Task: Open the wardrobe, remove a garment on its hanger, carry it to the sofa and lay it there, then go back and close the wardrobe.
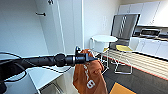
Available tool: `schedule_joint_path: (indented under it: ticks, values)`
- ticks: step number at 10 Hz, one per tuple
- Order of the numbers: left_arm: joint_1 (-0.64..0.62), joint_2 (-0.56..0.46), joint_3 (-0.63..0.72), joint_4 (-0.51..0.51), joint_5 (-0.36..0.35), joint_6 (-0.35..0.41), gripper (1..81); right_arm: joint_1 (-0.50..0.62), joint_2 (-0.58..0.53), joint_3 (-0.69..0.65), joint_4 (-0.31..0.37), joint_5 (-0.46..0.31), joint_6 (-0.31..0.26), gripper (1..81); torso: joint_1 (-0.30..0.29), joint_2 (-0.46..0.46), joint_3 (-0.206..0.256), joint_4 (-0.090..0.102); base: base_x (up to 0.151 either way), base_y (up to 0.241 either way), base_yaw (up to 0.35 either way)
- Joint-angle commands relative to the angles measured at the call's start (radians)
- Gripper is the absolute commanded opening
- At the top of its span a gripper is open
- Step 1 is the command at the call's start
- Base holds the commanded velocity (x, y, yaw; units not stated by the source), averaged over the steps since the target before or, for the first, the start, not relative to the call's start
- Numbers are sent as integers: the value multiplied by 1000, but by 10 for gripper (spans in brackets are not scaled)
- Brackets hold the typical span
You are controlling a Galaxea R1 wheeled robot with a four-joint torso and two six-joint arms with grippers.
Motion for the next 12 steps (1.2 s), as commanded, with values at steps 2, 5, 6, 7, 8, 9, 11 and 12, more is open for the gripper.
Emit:
schedule_joint_path:
  ticks: [2,5,6,7,8,9,11,12]
  values:
    - [-190,-1,18,16,34,35,10,41,10,6,-5,-44,-1,811,0,0,0,23,0,0,-235]
    - [-190,-1,19,16,35,38,10,41,10,6,-5,-44,-1,811,0,0,0,43,0,0,-236]
    - [-190,-1,19,16,34,38,10,41,10,6,-4,-44,-1,811,0,0,0,43,0,0,-237]
    - [-188,-1,22,16,35,40,10,40,10,6,-4,-44,-1,811,0,0,0,43,0,0,-237]
    - [-190,-4,28,16,34,40,10,40,10,6,-4,-44,-1,811,0,0,0,43,0,0,-237]
    - [-190,-7,34,16,34,41,10,38,10,6,-4,-42,-1,811,0,0,0,43,0,0,-242]
    - [-185,-16,50,16,34,52,10,38,10,6,-4,-42,-1,811,0,0,0,43,0,0,-247]
    - [-182,-24,57,16,34,58,10,38,10,6,-4,-44,-1,811,0,0,0,43,0,0,-250]
